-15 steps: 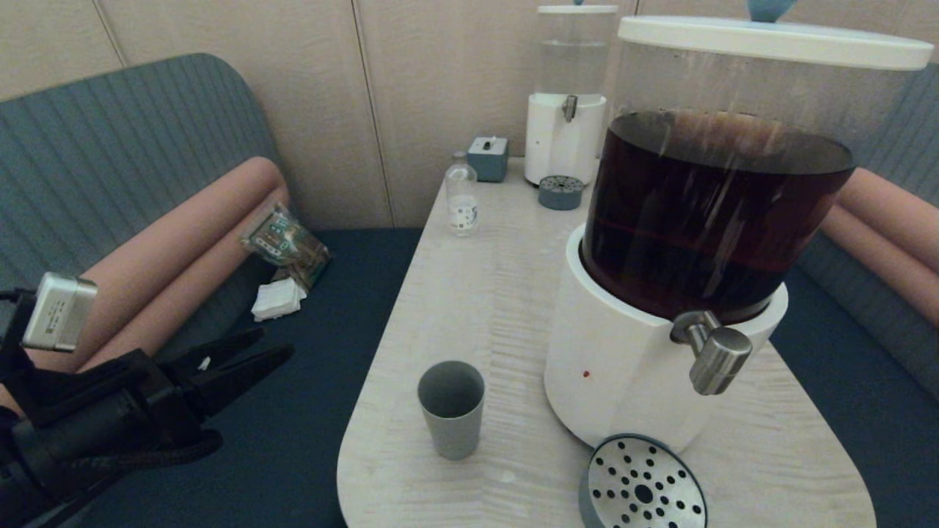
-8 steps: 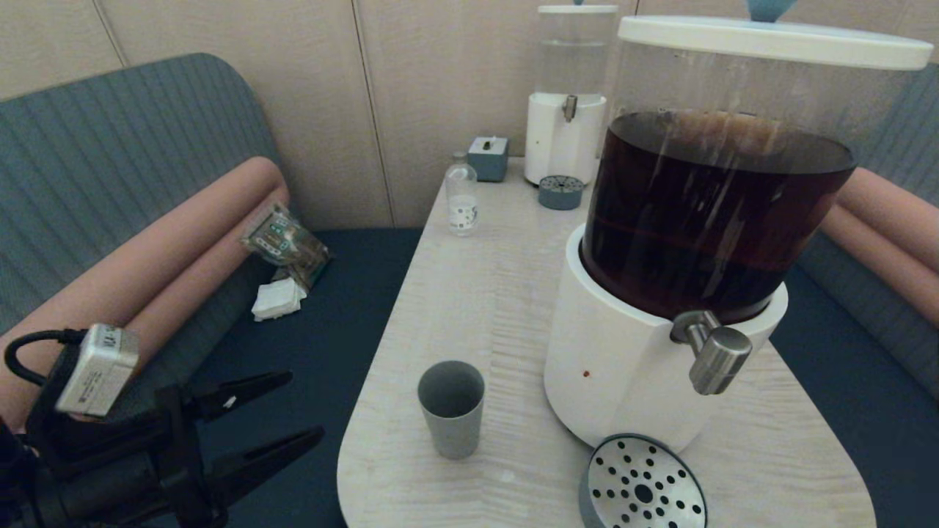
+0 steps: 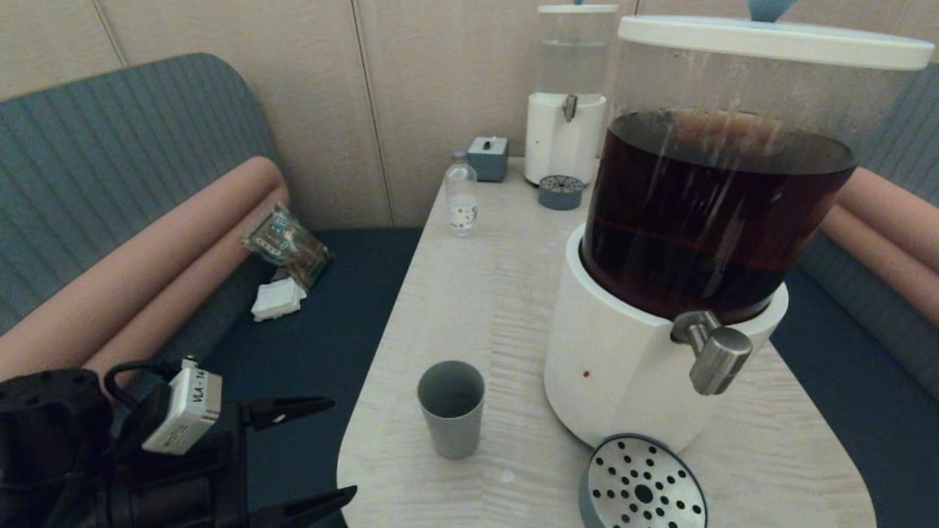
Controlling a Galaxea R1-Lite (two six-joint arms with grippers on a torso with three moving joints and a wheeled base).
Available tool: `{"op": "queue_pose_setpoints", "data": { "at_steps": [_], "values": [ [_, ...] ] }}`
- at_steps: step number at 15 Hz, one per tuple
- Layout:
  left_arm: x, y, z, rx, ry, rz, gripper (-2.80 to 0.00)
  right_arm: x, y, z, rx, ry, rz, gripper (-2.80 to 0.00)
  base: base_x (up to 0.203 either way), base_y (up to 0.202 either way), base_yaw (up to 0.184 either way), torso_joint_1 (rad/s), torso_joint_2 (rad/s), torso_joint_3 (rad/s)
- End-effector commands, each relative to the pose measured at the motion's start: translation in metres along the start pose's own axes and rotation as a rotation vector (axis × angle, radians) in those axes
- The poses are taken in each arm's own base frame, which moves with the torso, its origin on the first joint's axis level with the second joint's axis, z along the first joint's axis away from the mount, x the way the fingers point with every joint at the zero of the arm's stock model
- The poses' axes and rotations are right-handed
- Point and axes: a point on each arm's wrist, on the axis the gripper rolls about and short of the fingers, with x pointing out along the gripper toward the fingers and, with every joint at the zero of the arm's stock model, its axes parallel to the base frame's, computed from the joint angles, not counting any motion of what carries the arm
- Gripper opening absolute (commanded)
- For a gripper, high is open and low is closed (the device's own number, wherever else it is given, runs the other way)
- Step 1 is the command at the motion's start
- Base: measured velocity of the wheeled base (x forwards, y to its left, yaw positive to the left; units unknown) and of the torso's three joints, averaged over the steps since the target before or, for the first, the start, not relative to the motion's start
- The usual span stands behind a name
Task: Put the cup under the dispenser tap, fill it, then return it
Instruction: Pick up the cup
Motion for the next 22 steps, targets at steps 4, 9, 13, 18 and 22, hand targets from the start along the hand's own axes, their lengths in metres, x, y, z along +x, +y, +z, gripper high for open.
{"op": "queue_pose_setpoints", "data": {
  "at_steps": [4,9,13,18,22],
  "values": [
    [0.029,0.012,-0.019,-0.062,0.042,-0.092,0.0,0.0,0.0,-0.003,-0.001,0.004,0.001,-2.8,0.0,0.0,0.0,0.0,0.0,0.0],
    [0.07,0.041,-0.02,-0.031,0.019,-0.141,0.0,0.0,0.0,-0.003,-0.001,0.004,0.001,-2.8,0.0,0.0,0.0,0.0,0.0,0.0],
    [0.085,0.051,-0.023,-0.023,0.015,-0.153,0.0,0.0,0.0,-0.003,-0.001,0.004,0.001,-2.8,0.0,0.0,0.0,0.0,0.0,0.0],
    [0.096,0.062,-0.022,-0.007,0.001,-0.153,0.0,0.0,0.0,-0.003,-0.001,0.004,0.001,-2.8,0.0,0.0,0.0,0.0,0.0,0.0],
    [0.107,0.056,-0.021,-0.001,-0.004,-0.187,0.0,0.0,0.0,-0.003,-0.001,0.004,0.001,-2.8,0.0,0.0,0.0,0.0,0.0,0.0]
  ]
}}
